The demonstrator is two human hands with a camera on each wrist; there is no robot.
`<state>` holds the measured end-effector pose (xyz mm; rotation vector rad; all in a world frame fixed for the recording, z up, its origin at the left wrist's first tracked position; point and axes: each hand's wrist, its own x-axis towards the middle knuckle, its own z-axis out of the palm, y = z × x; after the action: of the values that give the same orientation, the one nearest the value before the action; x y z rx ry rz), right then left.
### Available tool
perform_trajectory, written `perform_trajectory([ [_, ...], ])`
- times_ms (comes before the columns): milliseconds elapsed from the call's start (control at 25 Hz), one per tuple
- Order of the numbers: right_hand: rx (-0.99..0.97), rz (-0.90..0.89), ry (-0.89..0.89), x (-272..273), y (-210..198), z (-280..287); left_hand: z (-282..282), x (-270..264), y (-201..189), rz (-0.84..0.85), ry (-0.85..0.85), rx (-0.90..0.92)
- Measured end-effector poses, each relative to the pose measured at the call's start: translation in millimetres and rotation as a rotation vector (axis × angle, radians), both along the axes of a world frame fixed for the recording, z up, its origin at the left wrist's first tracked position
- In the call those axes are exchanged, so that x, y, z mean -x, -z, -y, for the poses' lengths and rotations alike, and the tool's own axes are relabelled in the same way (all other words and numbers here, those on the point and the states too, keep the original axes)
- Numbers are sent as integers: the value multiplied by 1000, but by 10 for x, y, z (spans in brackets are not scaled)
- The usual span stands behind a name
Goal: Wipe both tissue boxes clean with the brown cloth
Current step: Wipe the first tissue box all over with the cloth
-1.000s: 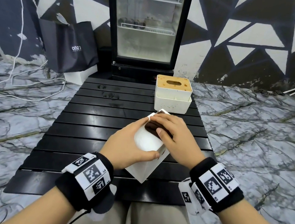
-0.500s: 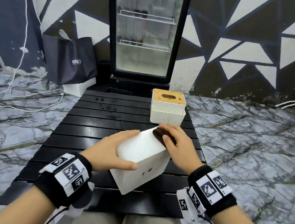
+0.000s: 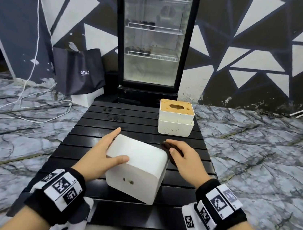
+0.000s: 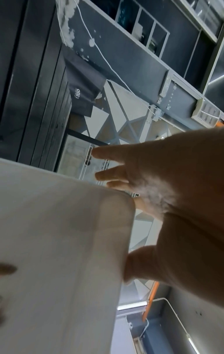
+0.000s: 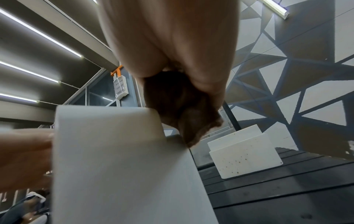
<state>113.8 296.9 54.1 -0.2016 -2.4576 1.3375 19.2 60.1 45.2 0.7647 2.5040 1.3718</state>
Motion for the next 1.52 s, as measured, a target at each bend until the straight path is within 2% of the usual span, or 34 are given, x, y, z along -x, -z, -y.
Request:
perform_trajectory([
  [80,-7,-12,-24,-144,26,58,20,78,7,25,-84,-38],
  [240,-137,-56,-138,-324,81,187,-143,-45,-71,-39,-240,-8],
  [480,-93,-144,50,-205,220,112,-458,-532,-262,-13,-73,151],
  [760,-110,-207,131,39,338,182,-576,-351,-218,-39,-72,151],
  [1120,-194,-169,22,163,447,135,-687,-39,-188,-64,-19,175],
  [1360,-210,-151,58,321,445,78,-724,27,-167,-79,-39,162],
  [1520,-220,-158,-35,211,486,116,-720,55,-159,-65,-29,148],
])
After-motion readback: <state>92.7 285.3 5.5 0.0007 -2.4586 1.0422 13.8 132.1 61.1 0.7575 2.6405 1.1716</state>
